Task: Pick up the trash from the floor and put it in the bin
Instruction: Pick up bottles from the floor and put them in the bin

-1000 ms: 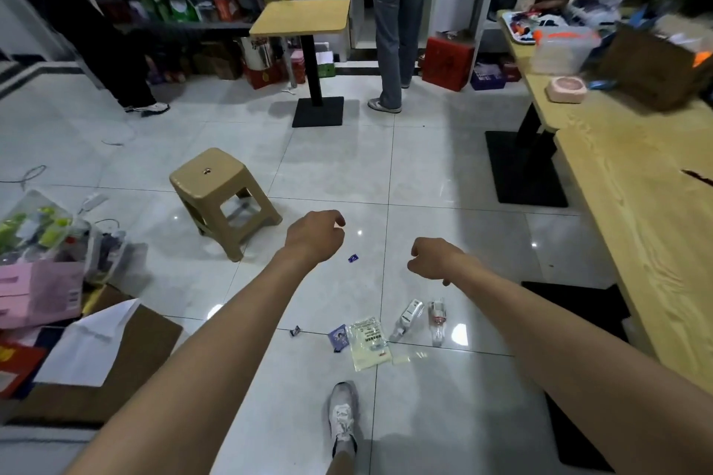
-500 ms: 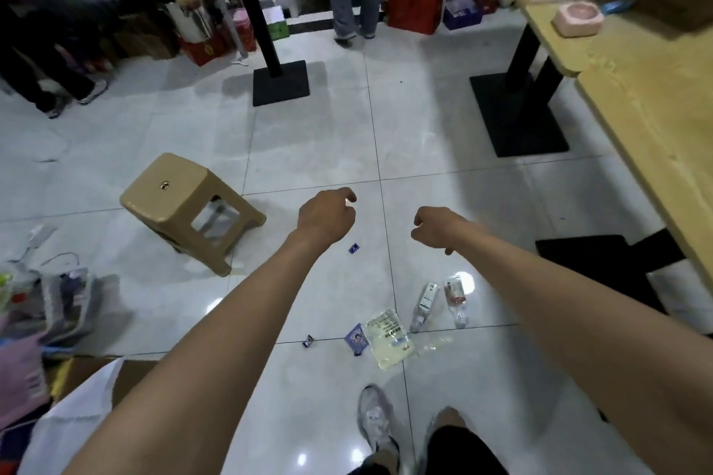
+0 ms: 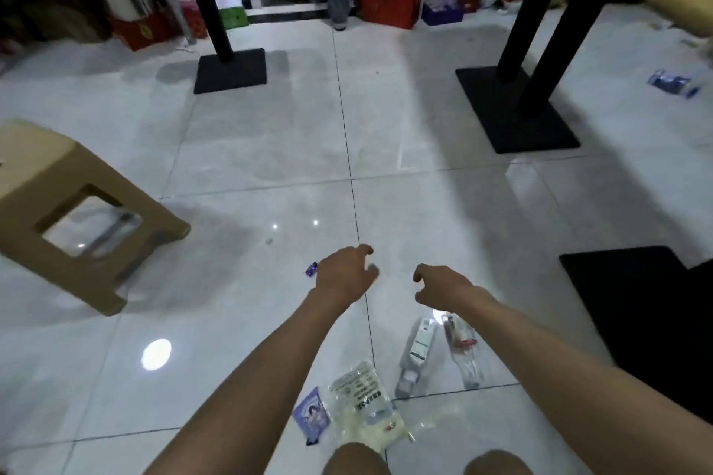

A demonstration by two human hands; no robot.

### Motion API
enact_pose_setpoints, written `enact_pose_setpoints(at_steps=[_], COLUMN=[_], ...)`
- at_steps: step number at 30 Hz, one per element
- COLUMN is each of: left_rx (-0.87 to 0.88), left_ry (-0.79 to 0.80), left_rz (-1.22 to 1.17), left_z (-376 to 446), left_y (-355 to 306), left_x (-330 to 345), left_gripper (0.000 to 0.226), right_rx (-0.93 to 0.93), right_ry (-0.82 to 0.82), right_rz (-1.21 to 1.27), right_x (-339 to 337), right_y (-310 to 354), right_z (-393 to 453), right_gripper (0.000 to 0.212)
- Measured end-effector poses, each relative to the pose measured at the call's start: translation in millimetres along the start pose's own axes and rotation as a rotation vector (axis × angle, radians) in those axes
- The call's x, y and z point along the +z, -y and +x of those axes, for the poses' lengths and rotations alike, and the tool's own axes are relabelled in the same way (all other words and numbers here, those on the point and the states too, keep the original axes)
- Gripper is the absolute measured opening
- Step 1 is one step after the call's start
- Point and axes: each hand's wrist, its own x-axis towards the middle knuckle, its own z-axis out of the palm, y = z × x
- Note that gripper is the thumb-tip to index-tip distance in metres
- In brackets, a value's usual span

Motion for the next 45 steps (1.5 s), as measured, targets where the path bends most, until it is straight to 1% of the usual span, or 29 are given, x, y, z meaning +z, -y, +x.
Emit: enact_pose_setpoints(at_steps=[2, 4, 7, 9, 12, 14, 15, 17, 19, 20, 23, 25, 30, 32, 37, 42, 45], left_rx=[0.033, 0.047, 0.008, -0.008, 0.003, 0.007, 0.002, -0.016, -0.008, 0.009, 0.047, 0.02, -0.02, -0.027, -0.047, -0.026, -0.007], left_ry=[0.088, 0.173, 0.22, 0.226, 0.17, 0.107, 0.096, 0.141, 0.192, 0.2, 0.221, 0.24, 0.21, 0.189, 0.177, 0.089, 0.068], left_rz=[0.022, -0.005, -0.094, -0.139, -0.114, -0.056, -0.032, -0.031, -0.023, 0.005, 0.062, 0.028, 0.016, 0.027, 0.022, 0.031, 0.044], left_z=[23, 39, 55, 62, 66, 72, 74, 78, 81, 83, 92, 94, 77, 59, 2, -60, -100], left_y=[16, 27, 30, 31, 28, 27, 28, 30, 35, 38, 52, 61, 58, 49, 8, -42, -71], left_x=[99, 194, 305, 356, 403, 421, 427, 432, 430, 426, 398, 370, 253, 186, 2, -184, -283], left_gripper=[0.056, 0.066, 0.069, 0.066, 0.071, 0.073, 0.072, 0.071, 0.066, 0.065, 0.072, 0.072, 0.061, 0.057, 0.062, 0.062, 0.063], right_rx=[-0.048, -0.101, -0.168, -0.208, -0.236, -0.263, -0.269, -0.264, -0.27, -0.266, -0.252, -0.251, -0.257, -0.281, -0.269, -0.29, -0.293], right_ry=[0.024, 0.037, 0.067, 0.104, 0.12, 0.054, 0.012, -0.048, -0.082, -0.079, -0.063, -0.075, -0.1, -0.113, -0.126, -0.197, -0.237], right_rz=[-0.055, -0.13, -0.238, -0.341, -0.497, -0.621, -0.678, -0.73, -0.739, -0.72, -0.617, -0.558, -0.426, -0.405, -0.297, -0.297, -0.288], right_x=[66, 129, 199, 231, 254, 263, 267, 276, 283, 285, 273, 253, 171, 123, -18, -168, -242], right_y=[-33, -64, -105, -124, -141, -147, -150, -153, -154, -153, -140, -123, -62, -33, 42, 112, 146], right_z=[60, 115, 168, 191, 208, 219, 224, 233, 240, 241, 235, 223, 165, 128, 16, -106, -179], right_gripper=[0.05, 0.057, 0.076, 0.088, 0.096, 0.098, 0.095, 0.084, 0.072, 0.071, 0.071, 0.071, 0.068, 0.068, 0.068, 0.068, 0.068])
